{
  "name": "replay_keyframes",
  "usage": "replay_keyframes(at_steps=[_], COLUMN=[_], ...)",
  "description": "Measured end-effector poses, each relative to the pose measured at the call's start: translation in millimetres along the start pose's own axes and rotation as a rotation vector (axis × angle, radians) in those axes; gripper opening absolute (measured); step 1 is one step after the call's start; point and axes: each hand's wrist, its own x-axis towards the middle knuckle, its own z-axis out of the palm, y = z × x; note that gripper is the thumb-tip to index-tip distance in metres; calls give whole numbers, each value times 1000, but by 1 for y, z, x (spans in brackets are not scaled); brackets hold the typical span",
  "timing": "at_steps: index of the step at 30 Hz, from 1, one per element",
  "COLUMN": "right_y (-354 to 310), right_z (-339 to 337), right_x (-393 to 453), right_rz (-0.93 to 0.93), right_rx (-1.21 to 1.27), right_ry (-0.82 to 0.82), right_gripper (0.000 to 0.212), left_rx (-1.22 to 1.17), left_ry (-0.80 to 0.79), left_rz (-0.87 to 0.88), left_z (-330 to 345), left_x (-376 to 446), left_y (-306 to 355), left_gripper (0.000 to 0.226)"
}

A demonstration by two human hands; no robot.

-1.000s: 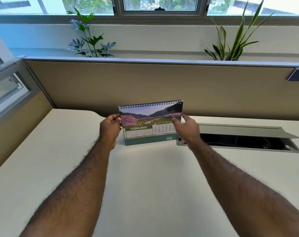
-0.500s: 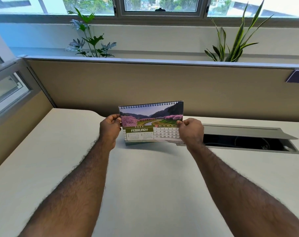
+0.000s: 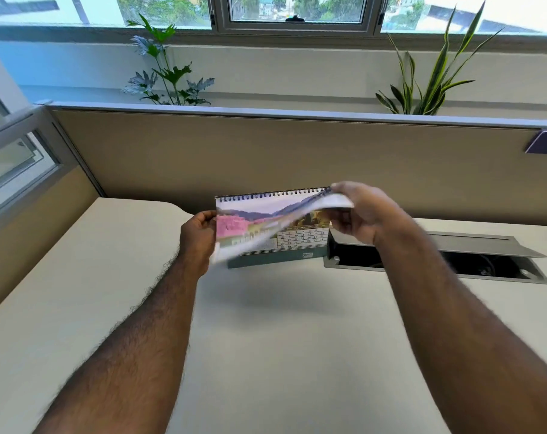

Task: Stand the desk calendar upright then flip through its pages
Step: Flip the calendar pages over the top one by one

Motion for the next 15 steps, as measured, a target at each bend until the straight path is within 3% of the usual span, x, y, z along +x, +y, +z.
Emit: replay_keyframes(at_steps=[2,5,7,12,15], right_y=[-9,-18,-20,-9,1], right_z=[-4,0,9,27,29], right_x=[1,8,10,9,16], right_rz=[23,-54,-125,-414,-396], right_rx=[301,391,251,-448,-725], right_ry=[-181,-273,-238,-117,-61], right_gripper=[26,48,61,61,77], left_rx=[-30,18,45,25,17], left_ry=[-20,1,2,12,18], left_rz=[4,-12,-18,-18,-15], left_z=[-2,-2,-2,-2,-2], left_x=[-1,0,1,3,3], left_y=[0,0,-1,-2,-4], left_gripper=[15,16,17,22,21])
